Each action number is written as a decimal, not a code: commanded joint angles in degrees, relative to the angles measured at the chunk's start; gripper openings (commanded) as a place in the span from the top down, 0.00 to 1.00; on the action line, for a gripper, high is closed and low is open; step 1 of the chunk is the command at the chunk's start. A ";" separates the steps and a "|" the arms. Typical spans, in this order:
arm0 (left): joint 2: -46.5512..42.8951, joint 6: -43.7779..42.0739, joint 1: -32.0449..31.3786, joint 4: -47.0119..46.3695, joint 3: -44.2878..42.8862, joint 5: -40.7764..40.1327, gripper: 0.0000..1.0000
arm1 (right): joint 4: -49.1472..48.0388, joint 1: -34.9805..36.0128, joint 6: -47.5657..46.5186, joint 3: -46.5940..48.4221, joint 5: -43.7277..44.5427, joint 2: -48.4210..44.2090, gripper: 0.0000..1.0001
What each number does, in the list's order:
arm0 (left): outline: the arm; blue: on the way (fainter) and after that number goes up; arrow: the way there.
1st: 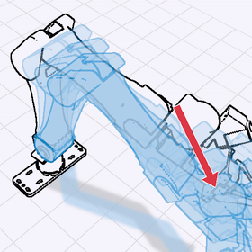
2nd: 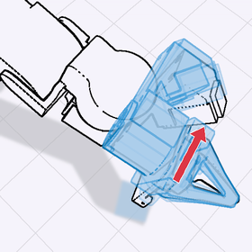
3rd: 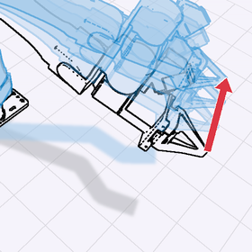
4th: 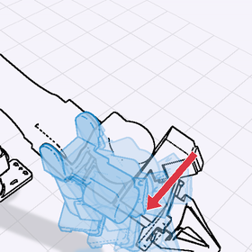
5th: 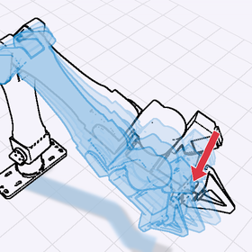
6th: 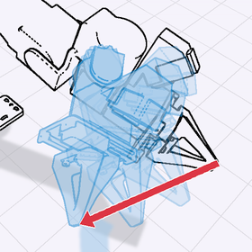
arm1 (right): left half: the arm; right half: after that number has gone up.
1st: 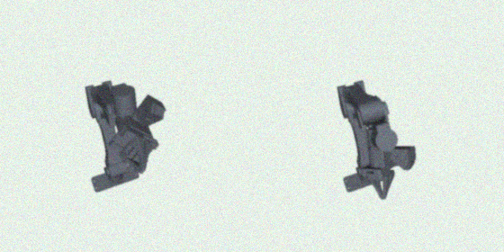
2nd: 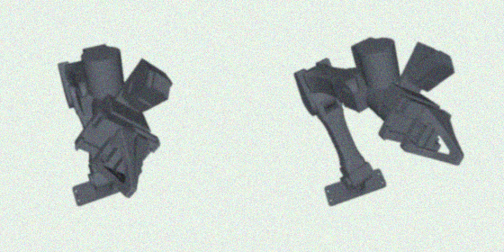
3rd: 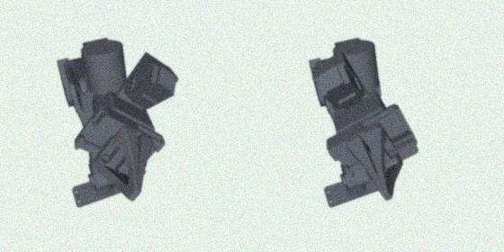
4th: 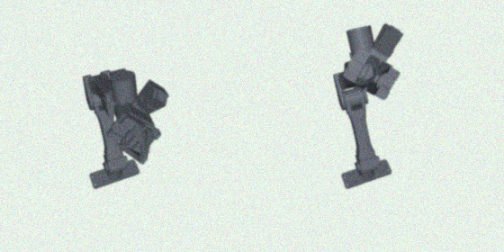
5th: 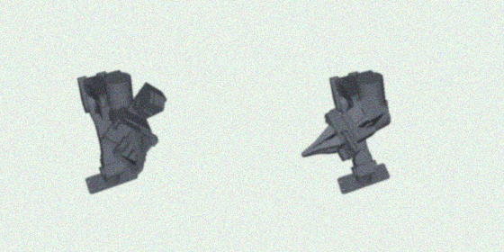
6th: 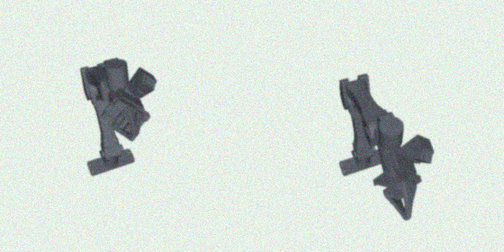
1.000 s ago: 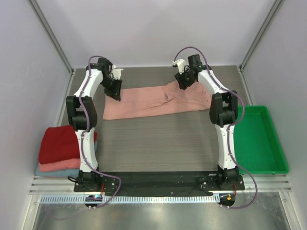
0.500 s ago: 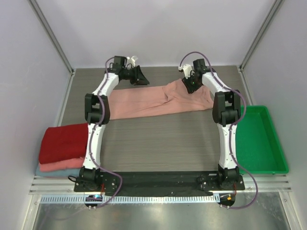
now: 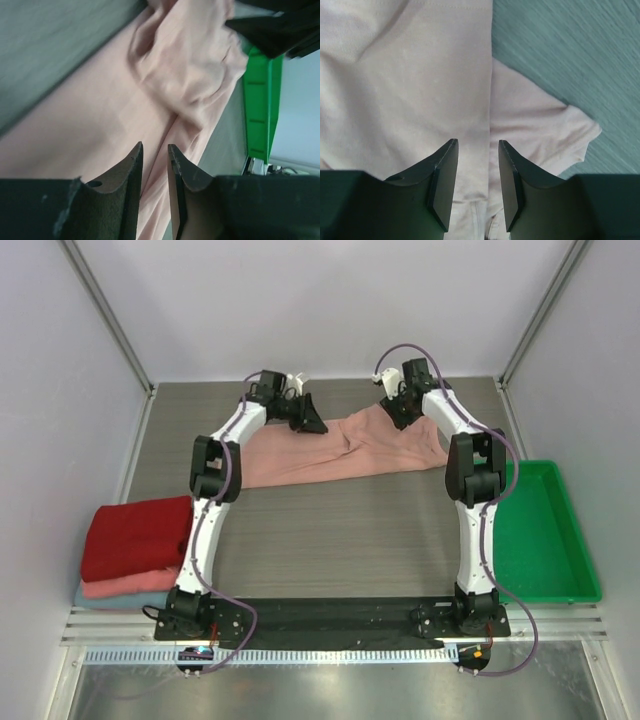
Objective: Fold and stack the t-shirts
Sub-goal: Fold the tshirt
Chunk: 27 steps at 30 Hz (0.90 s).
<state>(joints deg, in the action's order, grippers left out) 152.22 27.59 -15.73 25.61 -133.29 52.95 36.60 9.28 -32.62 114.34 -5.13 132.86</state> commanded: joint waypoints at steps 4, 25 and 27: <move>-14.21 -6.85 5.35 11.92 14.10 -0.48 0.75 | -1.62 0.21 0.89 -5.70 -1.55 -8.14 0.56; -20.21 -23.28 18.19 28.18 28.35 -18.49 0.78 | -2.32 -0.31 0.10 -20.91 -1.73 -9.01 0.57; -19.95 -23.64 19.06 28.01 27.92 -20.15 0.78 | -2.32 -0.31 0.45 -22.92 -1.56 -10.16 0.57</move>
<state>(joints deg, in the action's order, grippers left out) 132.03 6.46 1.52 52.45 -104.44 36.73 30.55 9.15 -32.64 95.22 -7.42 124.62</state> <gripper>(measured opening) 0.227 0.428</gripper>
